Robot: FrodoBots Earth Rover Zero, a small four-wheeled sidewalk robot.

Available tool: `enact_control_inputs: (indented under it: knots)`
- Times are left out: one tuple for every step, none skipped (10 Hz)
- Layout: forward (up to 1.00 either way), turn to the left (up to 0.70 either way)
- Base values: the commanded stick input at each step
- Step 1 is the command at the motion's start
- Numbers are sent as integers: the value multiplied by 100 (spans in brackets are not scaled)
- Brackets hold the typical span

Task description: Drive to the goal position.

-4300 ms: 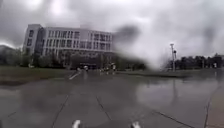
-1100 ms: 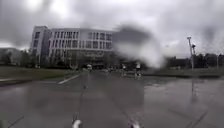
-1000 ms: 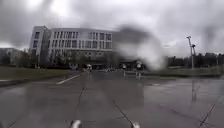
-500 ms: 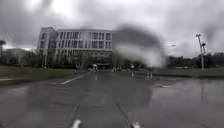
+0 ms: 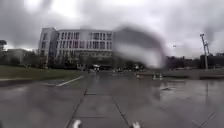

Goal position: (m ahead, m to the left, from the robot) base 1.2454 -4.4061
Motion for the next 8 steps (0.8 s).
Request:
enact_control_inputs:
  knots:
    - [70,0]
    - [70,0]
    - [70,0]
    - [70,0]
    - [70,0]
    - [70,0]
    - [70,0]
    - [70,0]
